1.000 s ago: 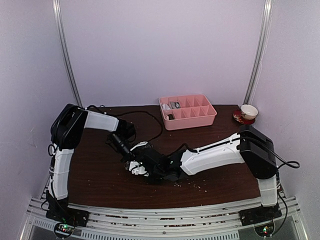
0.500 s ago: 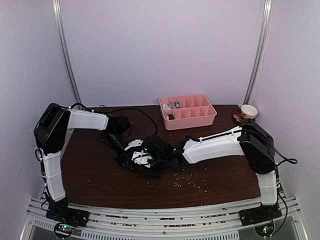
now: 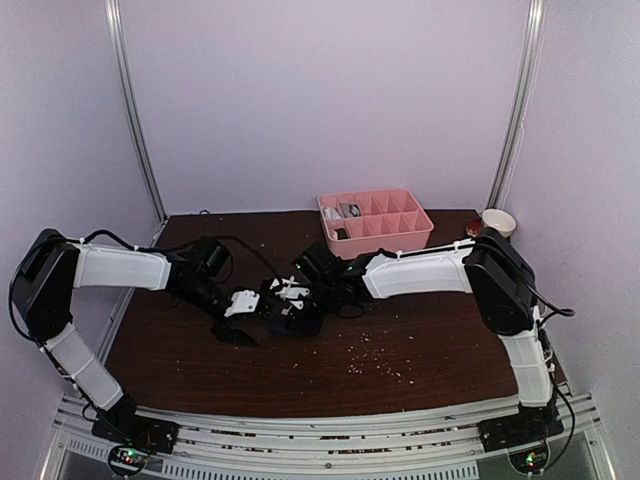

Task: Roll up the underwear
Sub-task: Roll the underwear at the center of the board, then pick up the underwear from the center of the board.

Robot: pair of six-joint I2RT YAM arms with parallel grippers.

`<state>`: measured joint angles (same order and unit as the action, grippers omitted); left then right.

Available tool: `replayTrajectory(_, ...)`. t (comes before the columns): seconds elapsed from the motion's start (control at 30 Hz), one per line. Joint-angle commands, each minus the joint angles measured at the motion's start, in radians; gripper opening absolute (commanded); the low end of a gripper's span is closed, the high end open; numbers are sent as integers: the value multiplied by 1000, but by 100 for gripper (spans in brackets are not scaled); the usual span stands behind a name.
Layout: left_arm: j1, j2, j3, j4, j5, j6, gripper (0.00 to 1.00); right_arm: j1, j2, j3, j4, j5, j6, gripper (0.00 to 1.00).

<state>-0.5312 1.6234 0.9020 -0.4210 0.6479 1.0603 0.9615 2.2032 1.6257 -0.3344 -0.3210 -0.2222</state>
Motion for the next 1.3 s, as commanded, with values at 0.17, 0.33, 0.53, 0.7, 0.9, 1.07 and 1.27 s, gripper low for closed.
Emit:
replayTrajectory(0.17,-25,12,-87,379,-126,7,70,-70,148,53,-190,-154,84,20)
replayTrajectory(0.33,-69,43,-85,460,-203,-3,71,-107,167,71,-190,-210,107,21)
replayTrajectory(0.53,-117,93,-87,476,-289,24,71,-127,175,80,-192,-248,108,22)
replayTrajectory(0.7,-128,136,-87,514,-376,9,71,-133,178,82,-195,-262,103,22)
replayTrajectory(0.9,-145,189,-71,508,-471,6,58,-137,181,87,-203,-270,98,22)
replayTrajectory(1.07,-168,224,-40,427,-489,25,24,-142,170,96,-216,-267,94,32)
replayTrajectory(1.27,-169,235,30,200,-384,77,15,-142,53,10,-143,-229,116,59)
